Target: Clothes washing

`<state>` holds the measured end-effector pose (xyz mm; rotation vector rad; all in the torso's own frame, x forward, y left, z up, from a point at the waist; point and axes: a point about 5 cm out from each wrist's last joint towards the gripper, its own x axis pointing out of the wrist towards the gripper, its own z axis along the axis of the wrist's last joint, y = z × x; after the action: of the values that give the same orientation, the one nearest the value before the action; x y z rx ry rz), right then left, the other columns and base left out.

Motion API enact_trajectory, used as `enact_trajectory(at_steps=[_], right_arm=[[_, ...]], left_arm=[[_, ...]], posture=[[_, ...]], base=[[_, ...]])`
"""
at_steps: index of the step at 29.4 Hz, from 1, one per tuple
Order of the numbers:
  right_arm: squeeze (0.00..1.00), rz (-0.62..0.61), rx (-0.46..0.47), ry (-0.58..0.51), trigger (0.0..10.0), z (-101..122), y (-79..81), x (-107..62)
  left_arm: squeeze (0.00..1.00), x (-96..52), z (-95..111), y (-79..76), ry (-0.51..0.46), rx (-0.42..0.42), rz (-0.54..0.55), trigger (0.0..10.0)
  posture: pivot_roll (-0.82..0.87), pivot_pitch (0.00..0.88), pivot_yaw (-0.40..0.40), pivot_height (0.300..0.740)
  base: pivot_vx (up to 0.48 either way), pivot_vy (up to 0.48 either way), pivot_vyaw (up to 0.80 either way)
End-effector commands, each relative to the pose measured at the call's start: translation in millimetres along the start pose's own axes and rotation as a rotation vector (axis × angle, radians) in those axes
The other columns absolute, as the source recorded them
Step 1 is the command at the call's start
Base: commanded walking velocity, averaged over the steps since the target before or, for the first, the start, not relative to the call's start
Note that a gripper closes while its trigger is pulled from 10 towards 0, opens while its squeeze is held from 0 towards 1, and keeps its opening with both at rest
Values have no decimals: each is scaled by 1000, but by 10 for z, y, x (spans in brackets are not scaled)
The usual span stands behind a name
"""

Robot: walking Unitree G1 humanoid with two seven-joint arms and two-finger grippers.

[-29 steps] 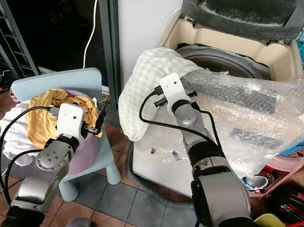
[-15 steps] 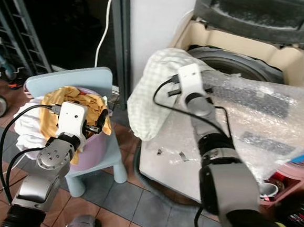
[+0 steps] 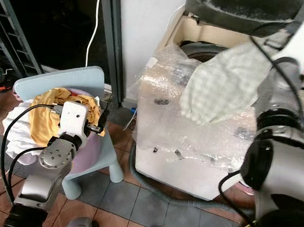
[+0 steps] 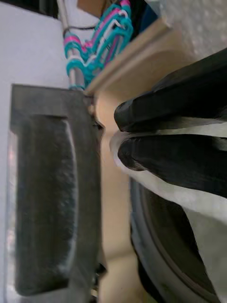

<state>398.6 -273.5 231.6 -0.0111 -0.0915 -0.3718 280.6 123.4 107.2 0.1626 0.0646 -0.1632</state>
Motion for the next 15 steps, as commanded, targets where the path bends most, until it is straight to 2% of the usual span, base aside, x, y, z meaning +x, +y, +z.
enact_trajectory(at_steps=[1, 2, 5, 6, 7, 8, 9, 10, 11, 12, 13, 14, 15], right_arm=[[1000, 51, 1, 4, 10000, -2, 66, -3], [1000, 104, -10, 1, 10000, -40, 133, -23], [1000, 152, -17, -7, 10000, -51, 179, -36], [1000, 203, -19, -25, 10000, -44, 228, -48], [1000, 404, -77, -77, 10000, -24, 356, -104], [1000, 404, -77, -77, 10000, -24, 356, -104], [1000, 502, -88, -68, 10000, -60, 379, -140], [1000, 546, -94, -62, 10000, -82, 384, -159], [525, 591, -147, -30, 10000, -167, 329, -190], [149, 596, -175, 2, 10000, -229, 279, -201], [0, 600, -226, 65, 10000, -348, 168, -224], [0, 584, -268, 103, 10000, -415, 79, -233], [0, 584, -268, 103, 10000, -415, 79, -233]], left_arm=[[0, -9, -32, 35, 12, 11, 9, 10000], [0, -14, -35, 42, 14, 13, 10, 10000], [0, -15, -39, 43, 15, 14, 10, 10000], [0, -16, -39, 42, 15, 14, 10, 10000], [0, -15, -36, 40, 14, 13, 11, 10000], [0, -15, -36, 40, 14, 13, 11, 10000], [0, -20, -37, 38, 14, 11, 12, 10000], [0, -22, -37, 38, 14, 10, 13, 10000], [0, -25, -43, 34, 15, 9, 13, 10000], [0, -28, -47, 30, 16, 8, 12, 10000], [0, -33, -51, 19, 18, 7, 8, 10000], [0, -39, -51, 15, 18, 7, 7, 10000], [0, -39, -51, 15, 18, 7, 7, 10000]], posture=[[2, 0, -6, 740], [2, 0, -6, 740], [1, 0, -7, 740], [1, 0, -7, 740], [1, 0, -10, 740], [1, 0, -10, 740], [-3, 0, -12, 740], [-3, 0, -12, 740], [-6, 0, -12, 740], [-7, 0, -12, 740], [-9, 0, -11, 740], [-8, 0, -11, 740], [-8, 0, -11, 740]], base=[[0, 0, 0], [0, 0, 0], [0, 0, 0], [0, 0, 0], [0, 0, 0], [0, 0, 0], [0, 0, 0], [0, 0, 0], [0, 0, 0], [0, 0, 0], [0, 0, 0], [0, 0, 0], [0, 0, 0]])
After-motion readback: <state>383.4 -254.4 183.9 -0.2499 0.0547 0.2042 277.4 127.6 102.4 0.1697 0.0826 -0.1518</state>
